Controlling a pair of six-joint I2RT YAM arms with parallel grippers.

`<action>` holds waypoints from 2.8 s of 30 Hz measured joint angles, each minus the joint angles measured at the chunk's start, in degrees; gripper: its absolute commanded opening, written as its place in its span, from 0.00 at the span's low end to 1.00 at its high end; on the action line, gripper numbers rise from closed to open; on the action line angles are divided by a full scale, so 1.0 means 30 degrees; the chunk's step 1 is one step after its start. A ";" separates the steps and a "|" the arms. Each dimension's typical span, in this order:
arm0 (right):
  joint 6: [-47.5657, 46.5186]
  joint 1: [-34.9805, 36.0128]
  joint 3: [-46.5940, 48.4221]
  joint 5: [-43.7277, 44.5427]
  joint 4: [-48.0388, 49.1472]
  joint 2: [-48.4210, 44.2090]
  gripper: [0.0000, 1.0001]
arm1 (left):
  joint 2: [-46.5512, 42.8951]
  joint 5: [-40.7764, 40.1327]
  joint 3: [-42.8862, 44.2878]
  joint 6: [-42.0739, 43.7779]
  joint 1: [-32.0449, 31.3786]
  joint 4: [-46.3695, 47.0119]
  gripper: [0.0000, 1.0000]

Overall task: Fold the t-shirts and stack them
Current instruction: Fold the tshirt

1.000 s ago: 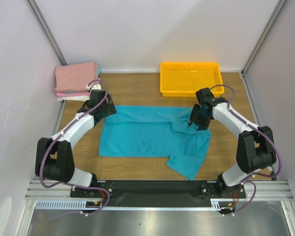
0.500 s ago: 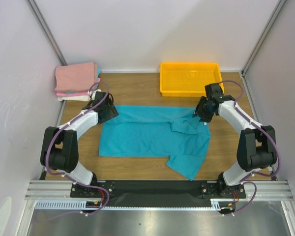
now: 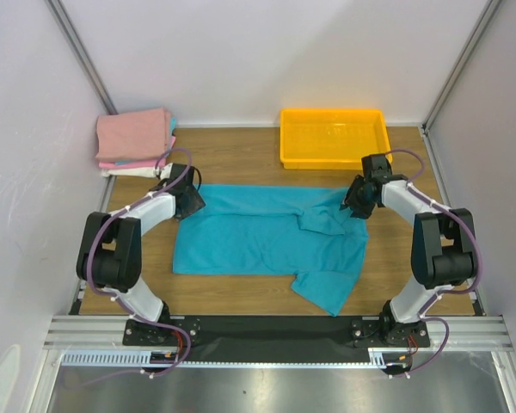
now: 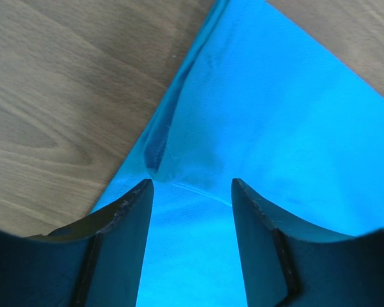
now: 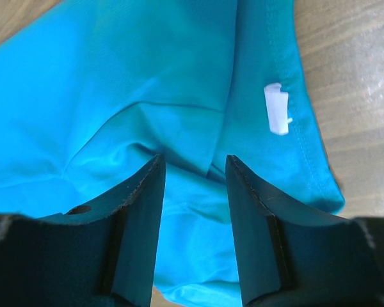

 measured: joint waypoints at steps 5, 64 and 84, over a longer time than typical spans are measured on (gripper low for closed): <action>-0.0044 -0.0051 -0.0117 -0.0182 0.0634 0.0801 0.45 | 0.0328 -0.0423 -0.0051 -0.0131 0.0000 -0.0022 0.53; -0.1865 -0.0444 0.0517 0.0590 -0.2317 0.1195 0.04 | 0.1107 -0.1392 0.0095 0.0386 0.0328 -0.0138 0.42; -0.2914 -0.0437 0.0175 -0.2244 -0.2266 -0.3388 0.50 | -0.3818 -0.1552 0.1239 0.3060 -0.1683 -0.0160 0.75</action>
